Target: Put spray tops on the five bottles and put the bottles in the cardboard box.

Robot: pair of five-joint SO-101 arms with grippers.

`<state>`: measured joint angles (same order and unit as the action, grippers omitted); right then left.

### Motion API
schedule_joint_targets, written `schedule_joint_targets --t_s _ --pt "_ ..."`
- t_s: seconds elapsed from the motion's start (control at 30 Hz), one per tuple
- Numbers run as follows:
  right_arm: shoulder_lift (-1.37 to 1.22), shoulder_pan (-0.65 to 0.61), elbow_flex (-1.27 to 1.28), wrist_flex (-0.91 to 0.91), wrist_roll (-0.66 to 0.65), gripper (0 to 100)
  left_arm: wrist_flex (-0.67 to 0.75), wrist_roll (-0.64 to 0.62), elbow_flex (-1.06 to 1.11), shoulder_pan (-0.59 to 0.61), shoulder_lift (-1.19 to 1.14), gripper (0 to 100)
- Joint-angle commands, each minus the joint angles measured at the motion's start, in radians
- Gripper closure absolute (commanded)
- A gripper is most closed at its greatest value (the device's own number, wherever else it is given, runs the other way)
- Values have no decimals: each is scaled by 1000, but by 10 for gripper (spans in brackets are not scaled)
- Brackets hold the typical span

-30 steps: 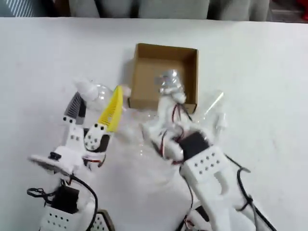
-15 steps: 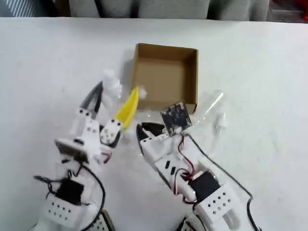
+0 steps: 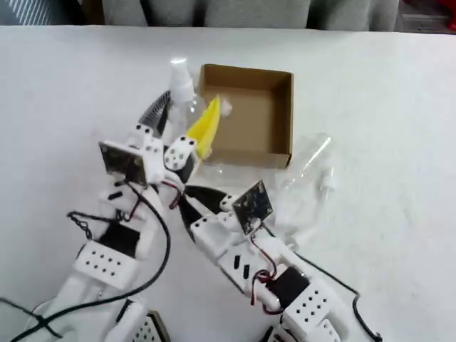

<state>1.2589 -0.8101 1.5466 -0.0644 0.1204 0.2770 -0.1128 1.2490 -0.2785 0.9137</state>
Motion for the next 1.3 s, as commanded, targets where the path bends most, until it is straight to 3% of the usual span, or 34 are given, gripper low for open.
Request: schedule_joint_targets --t_s 0.0,0.37,0.9,1.1,1.27 --pt "15 -1 0 31 -9 981 32 -25 -68 -4 -54 980" --pt "5 148 2 128 107 981 31 -20 -83 -2 -107 980" --pt "2 157 3 133 107 981 28 -25 -58 -10 -107 980" --pt "-71 157 9 240 107 981 28 -26 -60 -10 -107 980" --pt "-245 166 5 437 107 981 28 -28 -60 -10 -105 980"
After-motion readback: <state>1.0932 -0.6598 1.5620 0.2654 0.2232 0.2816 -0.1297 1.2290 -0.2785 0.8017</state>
